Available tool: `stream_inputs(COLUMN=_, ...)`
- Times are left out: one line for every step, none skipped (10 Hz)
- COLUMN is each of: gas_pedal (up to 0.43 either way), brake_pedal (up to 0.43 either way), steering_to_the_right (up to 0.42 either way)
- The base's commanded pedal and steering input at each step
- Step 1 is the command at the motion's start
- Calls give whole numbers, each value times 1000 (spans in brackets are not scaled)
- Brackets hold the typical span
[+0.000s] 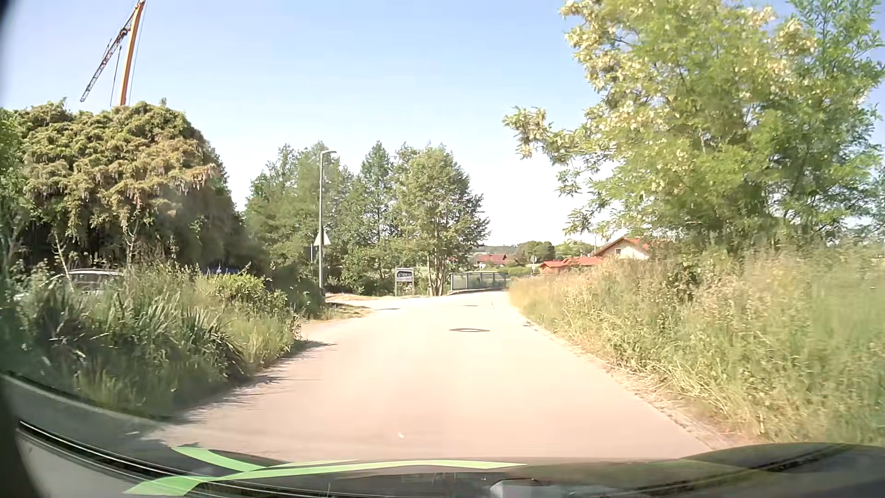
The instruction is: Follow the waypoints while adhering to traffic rules and regulations
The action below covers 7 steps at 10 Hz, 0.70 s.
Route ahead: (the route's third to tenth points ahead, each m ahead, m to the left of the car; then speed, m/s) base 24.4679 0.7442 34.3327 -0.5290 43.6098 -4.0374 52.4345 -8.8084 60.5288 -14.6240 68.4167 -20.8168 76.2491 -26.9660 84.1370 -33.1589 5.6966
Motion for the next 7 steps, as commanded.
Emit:
stream_inputs(gas_pedal=67, brake_pedal=0, steering_to_the_right=-32)
stream_inputs(gas_pedal=67, brake_pedal=0, steering_to_the_right=-28)
stream_inputs(gas_pedal=67, brake_pedal=0, steering_to_the_right=-21)
stream_inputs(gas_pedal=67, brake_pedal=0, steering_to_the_right=-17)
stream_inputs(gas_pedal=67, brake_pedal=0, steering_to_the_right=-17)
stream_inputs(gas_pedal=67, brake_pedal=0, steering_to_the_right=-21)
stream_inputs(gas_pedal=67, brake_pedal=0, steering_to_the_right=-28)
